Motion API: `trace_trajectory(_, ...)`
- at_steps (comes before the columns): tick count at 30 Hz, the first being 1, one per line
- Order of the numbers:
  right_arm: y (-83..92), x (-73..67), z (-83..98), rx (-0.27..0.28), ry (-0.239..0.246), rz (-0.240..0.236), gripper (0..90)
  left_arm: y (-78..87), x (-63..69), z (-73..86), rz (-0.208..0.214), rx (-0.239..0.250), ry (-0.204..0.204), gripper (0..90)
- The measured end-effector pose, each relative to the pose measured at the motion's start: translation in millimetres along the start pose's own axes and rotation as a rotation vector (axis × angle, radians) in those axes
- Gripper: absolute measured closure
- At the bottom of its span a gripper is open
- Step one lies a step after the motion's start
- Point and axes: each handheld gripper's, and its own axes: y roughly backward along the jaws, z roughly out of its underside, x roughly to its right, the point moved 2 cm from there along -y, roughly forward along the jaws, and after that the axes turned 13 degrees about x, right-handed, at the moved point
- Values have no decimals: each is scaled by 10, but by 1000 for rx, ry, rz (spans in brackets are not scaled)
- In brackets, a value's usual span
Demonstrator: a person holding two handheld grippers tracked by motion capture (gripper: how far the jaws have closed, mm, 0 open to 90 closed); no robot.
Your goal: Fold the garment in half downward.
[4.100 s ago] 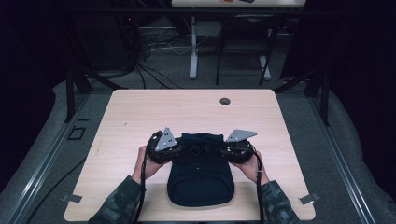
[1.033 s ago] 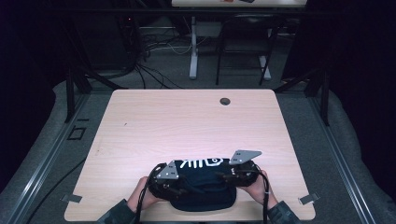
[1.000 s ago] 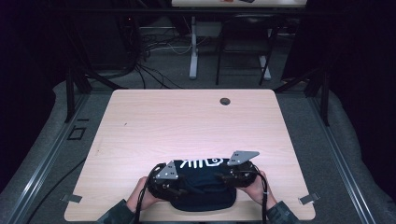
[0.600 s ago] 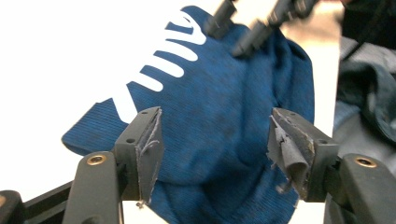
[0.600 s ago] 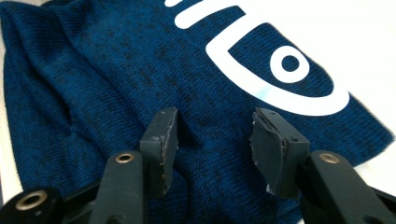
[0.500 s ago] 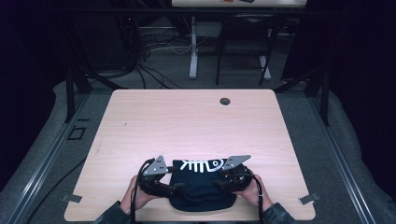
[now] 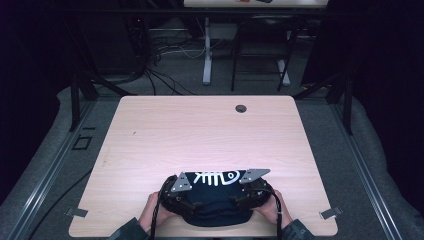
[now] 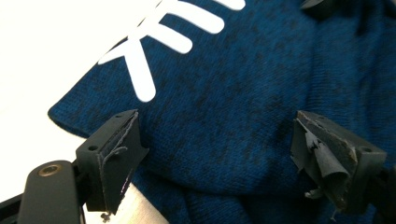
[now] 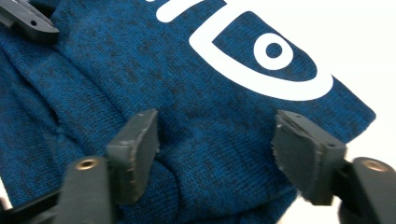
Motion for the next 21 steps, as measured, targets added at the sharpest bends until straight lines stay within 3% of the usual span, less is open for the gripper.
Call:
trace_trajectory(3,13,-2,13,-23,6,14,201,-22,-11,19,-18,-12,-8,164)
trace_trajectory(9,-16,-15,40,-42,18,34,189,-55,-87,54,-21,-23,11,155)
trace_trajectory(21,-64,30,56,-32,-10,40,172,-95,-200,57,-33,-16,28,153)
